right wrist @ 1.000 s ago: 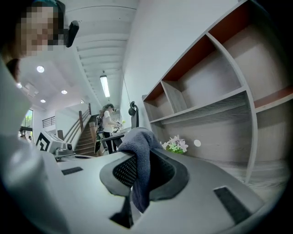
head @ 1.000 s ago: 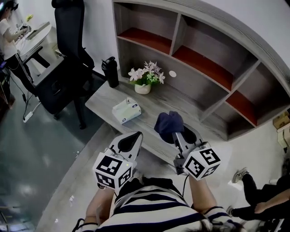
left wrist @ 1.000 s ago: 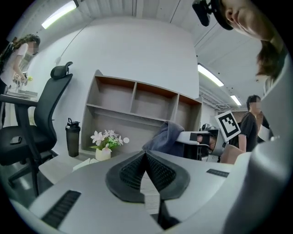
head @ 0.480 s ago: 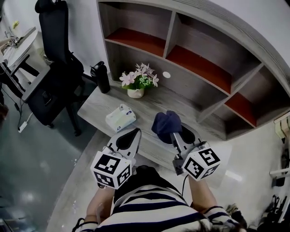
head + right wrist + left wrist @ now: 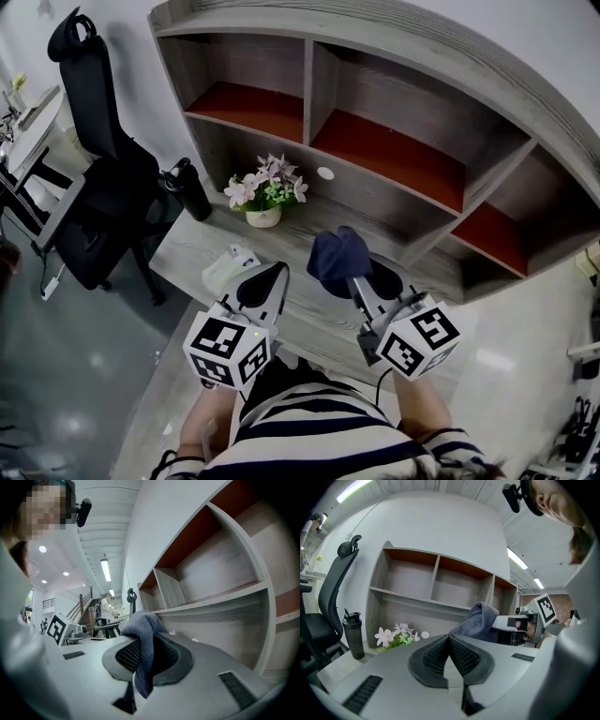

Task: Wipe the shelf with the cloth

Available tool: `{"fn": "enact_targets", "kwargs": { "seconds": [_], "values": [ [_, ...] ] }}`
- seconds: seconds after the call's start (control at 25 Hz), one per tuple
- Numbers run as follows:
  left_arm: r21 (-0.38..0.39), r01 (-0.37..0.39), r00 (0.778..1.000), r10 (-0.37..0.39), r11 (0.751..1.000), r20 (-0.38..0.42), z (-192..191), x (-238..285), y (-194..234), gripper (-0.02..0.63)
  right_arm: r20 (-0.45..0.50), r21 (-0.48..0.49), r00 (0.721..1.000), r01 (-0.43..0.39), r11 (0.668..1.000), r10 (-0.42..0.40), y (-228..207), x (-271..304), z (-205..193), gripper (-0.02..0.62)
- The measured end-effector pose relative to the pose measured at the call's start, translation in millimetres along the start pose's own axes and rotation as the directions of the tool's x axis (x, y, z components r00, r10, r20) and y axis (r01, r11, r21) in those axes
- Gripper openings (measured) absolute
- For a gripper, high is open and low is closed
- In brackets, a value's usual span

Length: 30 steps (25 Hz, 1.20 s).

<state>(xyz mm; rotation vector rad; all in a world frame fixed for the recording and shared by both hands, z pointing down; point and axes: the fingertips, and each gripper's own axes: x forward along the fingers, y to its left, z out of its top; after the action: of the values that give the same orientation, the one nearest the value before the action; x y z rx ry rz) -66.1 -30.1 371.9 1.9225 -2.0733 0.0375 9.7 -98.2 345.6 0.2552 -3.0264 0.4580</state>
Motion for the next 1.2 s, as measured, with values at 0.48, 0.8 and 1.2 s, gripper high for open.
{"fn": "enact_targets", "kwargs": {
  "seconds": [0.48, 0.8, 1.2],
  "values": [
    [0.025, -0.07, 0.997, 0.069, 0.997, 0.047, 27, 10, -1, 0.017, 0.077, -0.026, 0.993, -0.085, 0.996, 0.087, -14, 12, 40, 0.058],
    [0.064, 0.061, 0.997, -0.063, 0.996, 0.037, 49, 34, 7, 0.017, 0.17, -0.075, 0.985, -0.017, 0.997, 0.029, -12, 32, 86, 0.058],
    [0.108, 0.229, 0.973, -0.232, 0.967, 0.016, 80, 52, 36, 0.017, 0.317, -0.143, 0.946, 0.113, 0.983, -0.063, 4, 68, 159, 0.058]
  ]
}}
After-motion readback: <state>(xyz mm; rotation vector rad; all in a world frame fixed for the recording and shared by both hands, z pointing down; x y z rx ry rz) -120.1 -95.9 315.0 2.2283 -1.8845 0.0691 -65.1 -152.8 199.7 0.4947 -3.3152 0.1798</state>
